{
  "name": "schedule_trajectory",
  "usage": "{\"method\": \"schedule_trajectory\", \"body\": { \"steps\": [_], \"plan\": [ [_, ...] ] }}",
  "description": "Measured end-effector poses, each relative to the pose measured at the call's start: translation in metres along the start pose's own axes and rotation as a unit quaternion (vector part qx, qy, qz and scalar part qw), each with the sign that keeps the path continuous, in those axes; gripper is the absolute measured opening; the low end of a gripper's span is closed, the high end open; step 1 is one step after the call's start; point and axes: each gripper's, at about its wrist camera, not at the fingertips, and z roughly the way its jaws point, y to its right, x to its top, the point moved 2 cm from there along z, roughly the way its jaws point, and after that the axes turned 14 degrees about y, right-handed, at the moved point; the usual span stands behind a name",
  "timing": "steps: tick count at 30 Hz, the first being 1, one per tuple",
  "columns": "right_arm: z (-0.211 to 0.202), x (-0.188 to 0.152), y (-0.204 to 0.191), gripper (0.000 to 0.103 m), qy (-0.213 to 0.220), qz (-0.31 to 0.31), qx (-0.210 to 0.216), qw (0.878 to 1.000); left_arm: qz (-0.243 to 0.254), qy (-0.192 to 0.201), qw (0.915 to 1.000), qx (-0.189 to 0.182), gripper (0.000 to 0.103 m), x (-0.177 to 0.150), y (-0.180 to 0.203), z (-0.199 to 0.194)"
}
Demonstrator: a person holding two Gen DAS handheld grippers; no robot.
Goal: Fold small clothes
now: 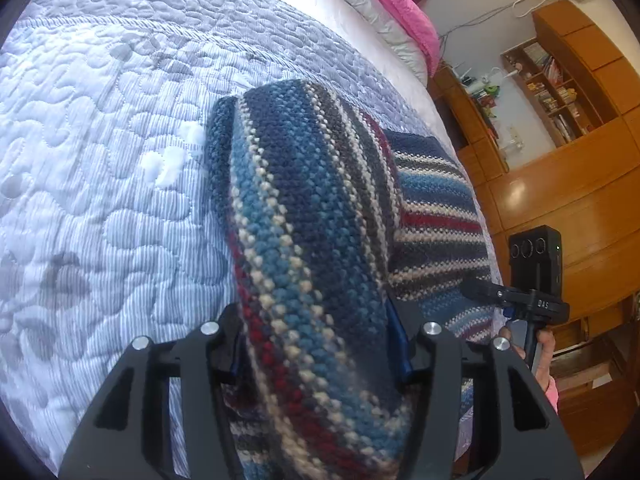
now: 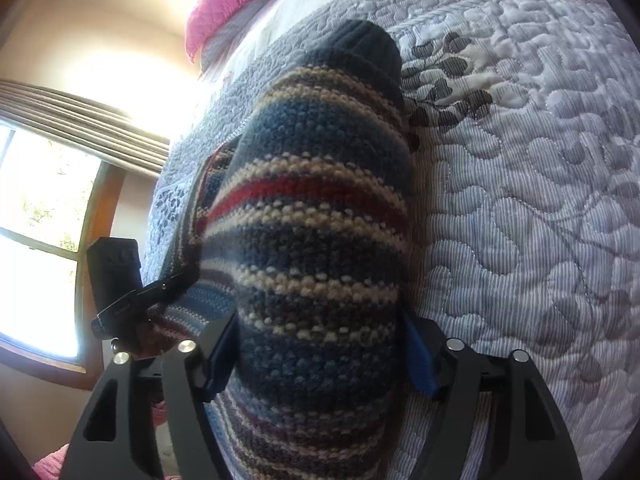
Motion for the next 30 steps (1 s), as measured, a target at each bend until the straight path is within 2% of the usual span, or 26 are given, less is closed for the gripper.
{"method": "schedule_trajectory", "body": {
  "steps": [4,8,10,13,14,15,16,18,19,20,22,24,27,30],
  "plan": [
    [-0.032,-0.017,-0.003,0.082,0.015,-0.011,0.004,1.0,0.026,0.033,0.9984,0.039,0.056,-0.01,0.008,-0.039],
    [-0.054,-0.048,0.006,0.082,0.004,-0.017,-0.003,1.0,0.072,0.075,0.991,0.084,0.065,-0.033,0.026,-0.075],
    [-0.055,-0.061,0.008,0.082,-0.001,-0.015,-0.003,1.0,0.092,0.089,0.986,0.107,0.066,-0.047,0.034,-0.089],
    [-0.053,-0.075,0.007,0.082,0.002,-0.006,0.0,1.0,0.094,0.091,0.9858,0.106,0.066,-0.067,0.04,-0.098],
    [-0.053,-0.077,0.008,0.08,0.005,0.0,0.004,1.0,0.094,0.088,0.9862,0.104,0.066,-0.072,0.041,-0.099],
    [-0.053,-0.078,0.011,0.072,0.006,0.005,0.01,1.0,0.098,0.088,0.9849,0.112,0.066,-0.076,0.042,-0.098],
    [-0.052,-0.08,0.012,0.055,0.002,0.014,0.021,1.0,0.108,0.087,0.9818,0.13,0.066,-0.078,0.042,-0.096],
    [-0.053,-0.082,0.011,0.046,0.002,0.024,0.021,0.999,0.122,0.072,0.977,0.159,0.051,-0.081,0.04,-0.089],
    [-0.055,-0.082,0.007,0.038,0.004,0.021,0.025,0.999,0.12,0.059,0.978,0.16,0.04,-0.084,0.038,-0.086],
    [-0.06,-0.082,0.004,0.037,0.007,0.022,0.032,0.999,0.108,0.051,0.981,0.153,0.035,-0.084,0.035,-0.085],
    [-0.072,-0.082,0.0,0.034,0.014,0.015,0.035,0.999,0.09,0.054,0.9833,0.149,0.035,-0.081,0.032,-0.084],
    [-0.077,-0.085,0.002,0.033,0.011,-0.01,0.004,1.0,0.089,0.052,0.9834,0.15,0.036,-0.081,0.027,-0.084],
    [-0.064,-0.092,0.006,0.032,-0.002,-0.028,-0.037,0.999,0.092,0.048,0.9827,0.153,0.04,-0.085,0.018,-0.08],
    [-0.055,-0.096,0.012,0.032,0.0,-0.019,-0.038,0.999,0.084,0.048,0.9837,0.152,0.05,-0.088,0.007,-0.075]
  ]
}}
